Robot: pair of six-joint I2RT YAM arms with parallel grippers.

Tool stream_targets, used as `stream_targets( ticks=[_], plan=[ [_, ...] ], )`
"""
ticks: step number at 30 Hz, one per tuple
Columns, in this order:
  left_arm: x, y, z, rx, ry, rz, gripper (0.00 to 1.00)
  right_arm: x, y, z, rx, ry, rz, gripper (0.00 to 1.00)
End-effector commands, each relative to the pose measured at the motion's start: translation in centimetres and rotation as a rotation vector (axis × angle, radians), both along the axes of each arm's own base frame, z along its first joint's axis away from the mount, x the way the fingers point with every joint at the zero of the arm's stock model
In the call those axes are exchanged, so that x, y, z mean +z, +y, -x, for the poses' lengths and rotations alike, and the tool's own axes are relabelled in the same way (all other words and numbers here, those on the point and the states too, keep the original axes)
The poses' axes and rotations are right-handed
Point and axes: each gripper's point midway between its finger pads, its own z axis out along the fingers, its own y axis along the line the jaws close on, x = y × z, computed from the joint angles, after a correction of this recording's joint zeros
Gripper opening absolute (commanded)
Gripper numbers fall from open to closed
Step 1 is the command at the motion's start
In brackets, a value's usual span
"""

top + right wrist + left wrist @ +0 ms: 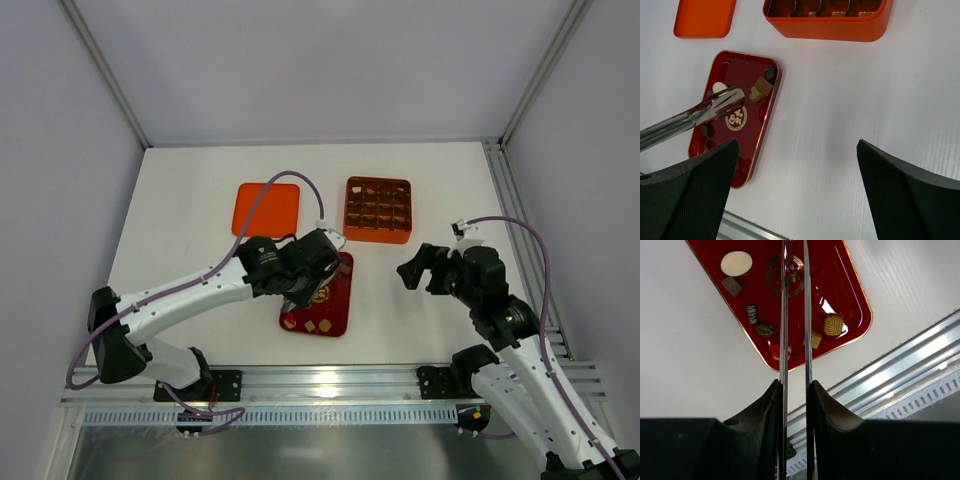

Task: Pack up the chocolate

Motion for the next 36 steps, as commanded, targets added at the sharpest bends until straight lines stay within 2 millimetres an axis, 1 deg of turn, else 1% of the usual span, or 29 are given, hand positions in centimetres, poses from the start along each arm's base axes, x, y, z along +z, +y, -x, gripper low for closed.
stream_targets(
  ticks=[1,6,7,11,12,14,15,16,18,19,20,22,23,24,25,26,27,29,30,32,33,35,36],
  plan=[
    [2.5,-0.3,-0.5,0.010,-0.053,0.062,0.16,1.4,0.4,-0.8,0.009,-0.043,-0.014,1.00],
    [2.6,-0.4,-0.6,0.017,-0.053,0.068,0.17,1.4,0.1,-1.0,-0.006,-0.034,0.001,1.00],
    [2.8,-0.4,-0.6,0.019,-0.053,0.072,0.17,1.1,-0.1,-0.8,-0.011,-0.018,0.010,1.00],
    [3.3,-0.6,-1.0,0.031,-0.065,0.080,0.17,1.7,-0.3,-0.8,-0.024,-0.021,0.011,1.00],
    [3.3,-0.5,-1.2,0.038,-0.066,0.078,0.17,1.6,-0.3,-0.7,-0.022,-0.011,0.015,1.00],
    [3.8,-0.7,-1.7,0.048,-0.077,0.090,0.17,2.2,-0.3,-0.7,-0.021,-0.012,0.018,1.00],
    [4.1,-0.8,-1.9,0.051,-0.081,0.096,0.17,1.9,-0.5,-0.7,-0.025,0.006,0.029,1.00],
    [4.5,-1.1,-2.4,0.063,-0.086,0.111,0.17,2.4,-0.4,-0.7,-0.021,0.002,0.031,1.00],
    [4.9,-1.4,-3.2,0.077,-0.094,0.120,0.16,2.3,-0.4,-0.6,-0.015,0.016,0.036,1.00],
    [4.6,-1.5,-3.9,0.092,-0.093,0.107,0.16,2.4,-0.3,-0.5,-0.009,0.017,0.032,1.00],
    [5.4,-1.8,-4.7,0.105,-0.113,0.123,0.17,2.5,-0.2,-0.4,-0.005,0.024,0.029,1.00],
    [5.8,-2.1,-5.9,0.112,-0.121,0.124,0.16,2.5,0.0,-0.1,0.003,0.046,0.018,1.00],
    [6.1,-2.6,-7.2,0.128,-0.131,0.125,0.16,2.6,0.2,0.0,0.003,0.055,0.002,1.00],
    [6.5,-2.8,-8.0,0.137,-0.140,0.127,0.16,2.4,0.4,0.1,0.009,0.065,-0.002,1.00],
    [6.7,-2.8,-8.6,0.134,-0.146,0.118,0.16,2.5,0.5,0.2,0.011,0.070,-0.010,1.00],
    [6.1,-2.9,-9.9,0.150,-0.140,0.101,0.16,2.1,0.6,0.2,0.015,0.083,-0.010,1.00],
    [7.1,-3.3,-10.9,0.153,-0.161,0.126,0.15,2.1,0.7,0.1,0.013,0.086,-0.017,1.00],
    [7.0,-3.8,-12.3,0.159,-0.155,0.142,0.16,1.4,0.7,-0.1,0.005,0.104,-0.014,1.00],
    [6.8,-4.1,-13.7,0.176,-0.154,0.153,0.15,1.4,0.8,-0.3,0.003,0.103,-0.018,1.00],
    [6.7,-4.5,-15.0,0.178,-0.159,0.161,0.15,0.8,1.0,-0.8,0.003,0.124,-0.015,1.00],
    [6.4,-4.9,-16.2,0.186,-0.161,0.158,0.15,0.7,1.1,-1.2,0.005,0.121,-0.014,1.00],
    [6.1,-5.4,-17.1,0.182,-0.168,0.148,0.13,0.6,1.2,-1.7,0.007,0.124,-0.007,1.00],
    [5.6,-5.8,-17.7,0.178,-0.170,0.141,0.13,0.1,1.4,-2.1,0.008,0.139,0.004,1.00]
  ],
)
